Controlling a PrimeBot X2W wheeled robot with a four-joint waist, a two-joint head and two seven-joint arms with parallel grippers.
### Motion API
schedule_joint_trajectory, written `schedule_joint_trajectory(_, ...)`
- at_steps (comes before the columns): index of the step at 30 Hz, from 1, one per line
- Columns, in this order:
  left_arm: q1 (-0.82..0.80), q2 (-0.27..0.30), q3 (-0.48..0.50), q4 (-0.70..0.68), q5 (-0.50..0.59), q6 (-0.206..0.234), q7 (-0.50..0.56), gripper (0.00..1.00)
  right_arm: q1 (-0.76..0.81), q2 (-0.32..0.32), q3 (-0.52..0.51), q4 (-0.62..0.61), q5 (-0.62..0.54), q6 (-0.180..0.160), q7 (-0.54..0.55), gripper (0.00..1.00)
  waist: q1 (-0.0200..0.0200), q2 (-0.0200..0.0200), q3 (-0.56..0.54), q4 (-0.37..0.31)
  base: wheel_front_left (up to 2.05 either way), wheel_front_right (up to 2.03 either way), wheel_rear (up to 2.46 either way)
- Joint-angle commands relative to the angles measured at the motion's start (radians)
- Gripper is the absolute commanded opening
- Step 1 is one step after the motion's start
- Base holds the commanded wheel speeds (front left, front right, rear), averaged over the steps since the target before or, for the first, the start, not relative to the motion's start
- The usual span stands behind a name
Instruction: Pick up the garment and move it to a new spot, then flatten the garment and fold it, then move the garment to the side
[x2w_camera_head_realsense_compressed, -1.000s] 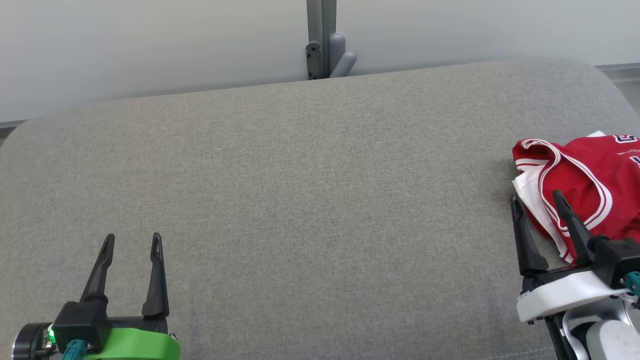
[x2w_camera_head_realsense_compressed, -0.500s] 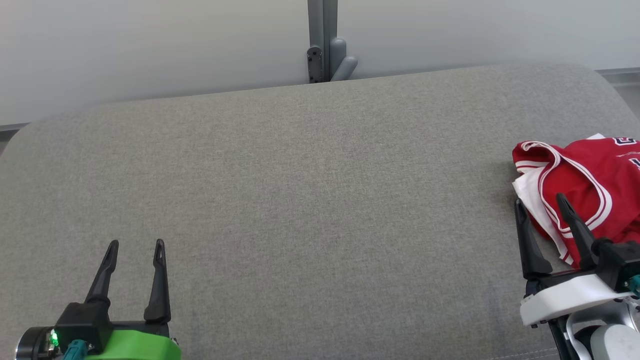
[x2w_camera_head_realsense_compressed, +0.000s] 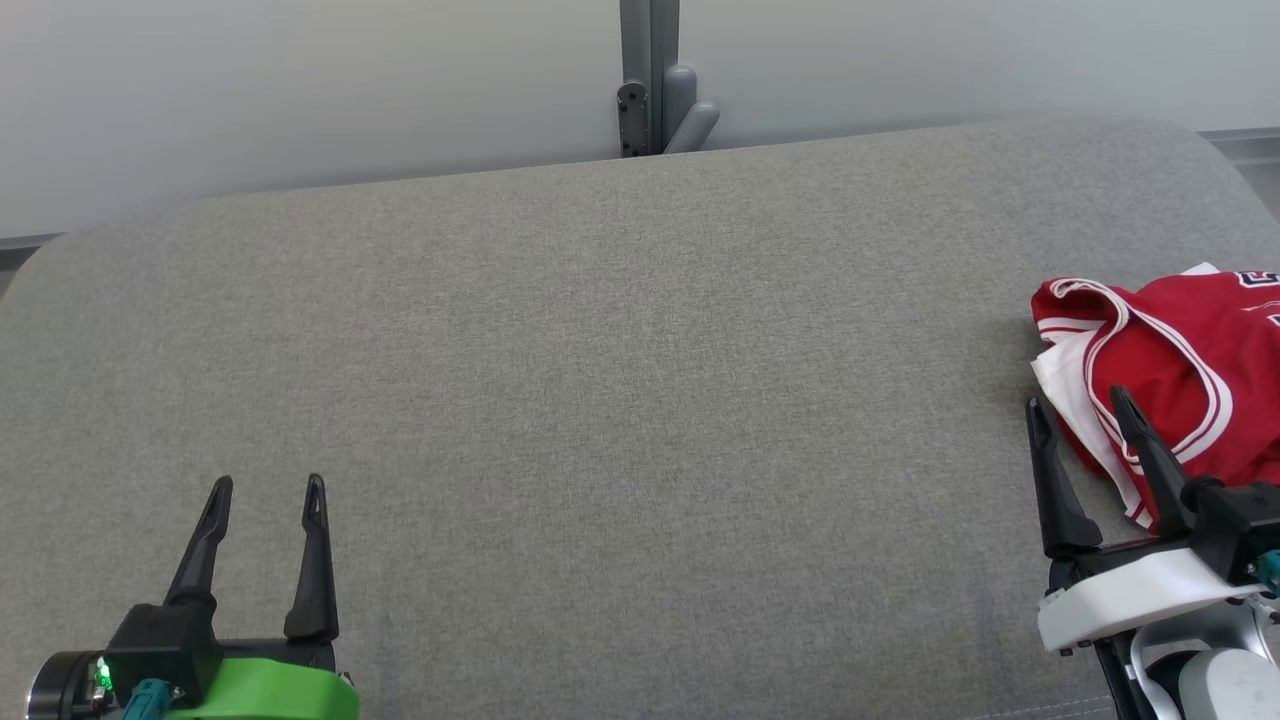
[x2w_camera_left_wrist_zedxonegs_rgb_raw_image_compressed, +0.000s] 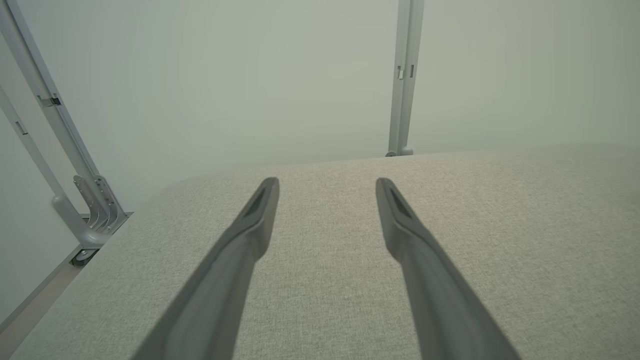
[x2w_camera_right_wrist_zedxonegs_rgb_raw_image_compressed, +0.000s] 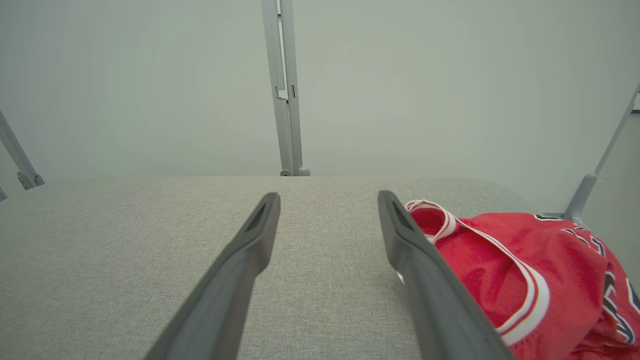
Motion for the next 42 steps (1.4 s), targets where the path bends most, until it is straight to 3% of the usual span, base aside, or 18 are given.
schedule_joint_trajectory(1, -0.012, 0.005, -0.002, 0.001, 0.0, 0.005, -0.004, 1.0, 0.009, -0.003, -0.001, -0.004, -0.003, -0.001, -0.002, 1.0, 0.0001, 0.0, 0.002, 0.0, 0.0, 0.0, 0.0)
schedule_joint_trajectory(6, -0.016, 0.013, -0.002, -0.002, 0.006, 0.009, -0.011, 1.0, 0.006, -0.005, 0.001, -0.005, -0.003, -0.001, -0.004, 1.0, 0.0001, 0.0, 0.005, 0.001, 0.0, 0.0, 0.0)
schedule_joint_trajectory(7, -0.002, 0.006, -0.001, -0.002, 0.002, 0.006, -0.007, 0.0, 0.0, -0.001, 0.001, -0.001, 0.0, 0.0, -0.001, 0.0, 0.0001, 0.0, 0.005, 0.001, 0.0, 0.0, 0.0)
schedule_joint_trajectory(42, -0.077, -0.049, 0.091, 0.122, -0.589, -0.068, 0.096, 0.0, -0.089, 0.038, 0.007, 0.164, 0.602, 0.0, 0.078, 0.0, 0.0001, 0.0, -0.01, 0.007, 0.0, 0.0, 0.0)
